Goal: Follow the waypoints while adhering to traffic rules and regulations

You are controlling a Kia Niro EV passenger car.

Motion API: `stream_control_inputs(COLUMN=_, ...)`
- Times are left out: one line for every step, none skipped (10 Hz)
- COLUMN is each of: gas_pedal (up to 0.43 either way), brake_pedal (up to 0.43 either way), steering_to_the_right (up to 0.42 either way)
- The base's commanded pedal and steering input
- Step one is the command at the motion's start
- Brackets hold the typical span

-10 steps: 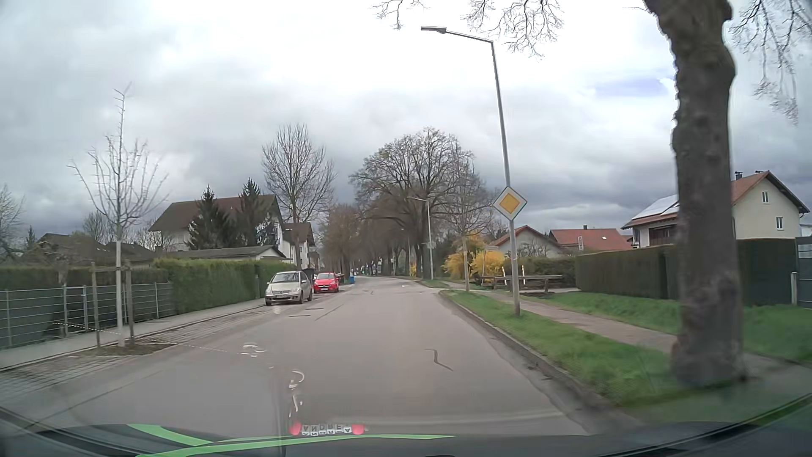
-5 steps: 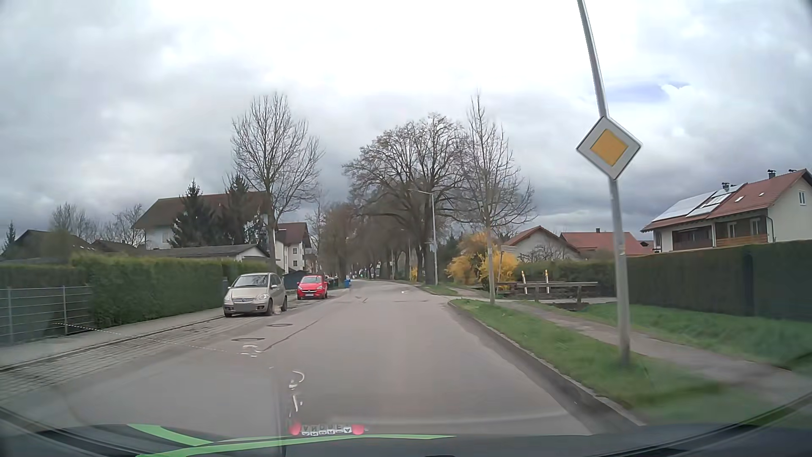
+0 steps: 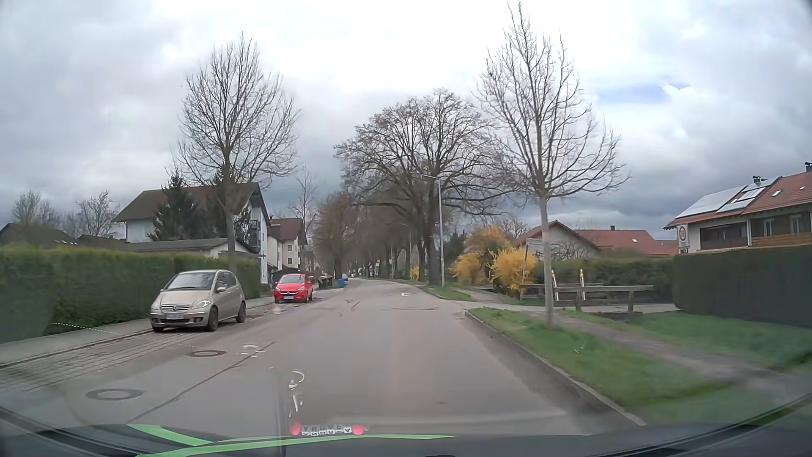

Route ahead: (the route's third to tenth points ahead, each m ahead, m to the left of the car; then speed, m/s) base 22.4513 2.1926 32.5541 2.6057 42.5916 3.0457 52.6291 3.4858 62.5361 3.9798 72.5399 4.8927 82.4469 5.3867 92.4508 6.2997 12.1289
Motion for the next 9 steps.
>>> stream_control_inputs(gas_pedal=0.110, brake_pedal=0.000, steering_to_the_right=0.000)
stream_control_inputs(gas_pedal=0.110, brake_pedal=0.000, steering_to_the_right=0.000)
stream_control_inputs(gas_pedal=0.110, brake_pedal=0.000, steering_to_the_right=0.000)
stream_control_inputs(gas_pedal=0.110, brake_pedal=0.000, steering_to_the_right=0.000)
stream_control_inputs(gas_pedal=0.110, brake_pedal=0.000, steering_to_the_right=0.000)
stream_control_inputs(gas_pedal=0.098, brake_pedal=0.000, steering_to_the_right=0.000)
stream_control_inputs(gas_pedal=0.098, brake_pedal=0.000, steering_to_the_right=0.000)
stream_control_inputs(gas_pedal=0.098, brake_pedal=0.000, steering_to_the_right=0.000)
stream_control_inputs(gas_pedal=0.098, brake_pedal=0.000, steering_to_the_right=0.000)
